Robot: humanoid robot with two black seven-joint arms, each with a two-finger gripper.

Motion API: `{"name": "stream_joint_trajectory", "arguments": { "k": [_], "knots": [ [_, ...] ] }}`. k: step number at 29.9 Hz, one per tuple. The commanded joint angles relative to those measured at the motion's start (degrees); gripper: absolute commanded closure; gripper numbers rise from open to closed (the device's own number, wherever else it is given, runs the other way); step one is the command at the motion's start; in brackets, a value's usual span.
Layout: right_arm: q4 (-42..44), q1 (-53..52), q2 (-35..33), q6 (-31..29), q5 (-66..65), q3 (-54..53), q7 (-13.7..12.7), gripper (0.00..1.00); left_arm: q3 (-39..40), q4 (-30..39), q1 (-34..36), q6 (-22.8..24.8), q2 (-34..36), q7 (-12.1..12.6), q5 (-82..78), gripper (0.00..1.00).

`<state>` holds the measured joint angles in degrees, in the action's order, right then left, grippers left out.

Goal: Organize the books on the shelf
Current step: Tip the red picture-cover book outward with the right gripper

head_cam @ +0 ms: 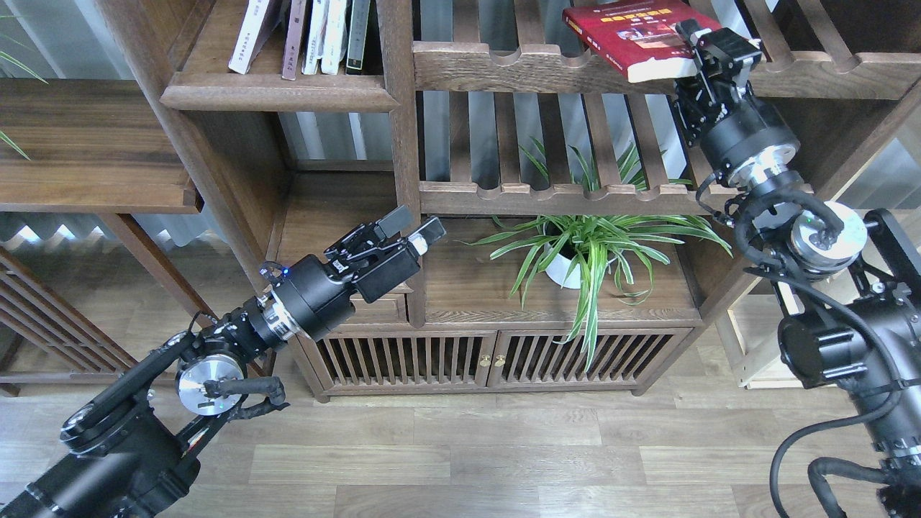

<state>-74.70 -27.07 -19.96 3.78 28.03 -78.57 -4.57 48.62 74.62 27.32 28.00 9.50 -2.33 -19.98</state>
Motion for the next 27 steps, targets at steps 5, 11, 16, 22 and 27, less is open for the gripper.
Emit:
{"name": "stream_joint_trajectory", "arguments": {
  "k": [5,11,16,22,27],
  "knots": [
    [0.08,0.36,1.94,-1.06,0.01,-0.70,0.78,0.84,0.68,0.00,-0.07,0.00,0.17,-0.48,0.20,0.01],
    [0.08,0.62,3.61,-2.38,0.01,-1.41,2.72,0.95,0.86,0.00,-0.07,0.00,0.08,-0.48,0.29,0.01],
    [0.08,1.49,3.88,-4.57,0.36,-2.11,3.16,0.96,1.12,-0.26,-0.07,0.00,-0.10,-0.65,0.55,0.01],
    [0.00,4.75,5.20,-12.12,0.62,-3.16,3.42,0.97,2.70,-2.28,0.19,0.00,-0.98,-0.22,4.24,0.01],
    [-0.09,5.10,5.37,-17.13,0.71,-3.16,3.42,0.97,3.49,-3.07,1.24,0.00,-1.24,0.14,9.06,0.01]
  ]
}}
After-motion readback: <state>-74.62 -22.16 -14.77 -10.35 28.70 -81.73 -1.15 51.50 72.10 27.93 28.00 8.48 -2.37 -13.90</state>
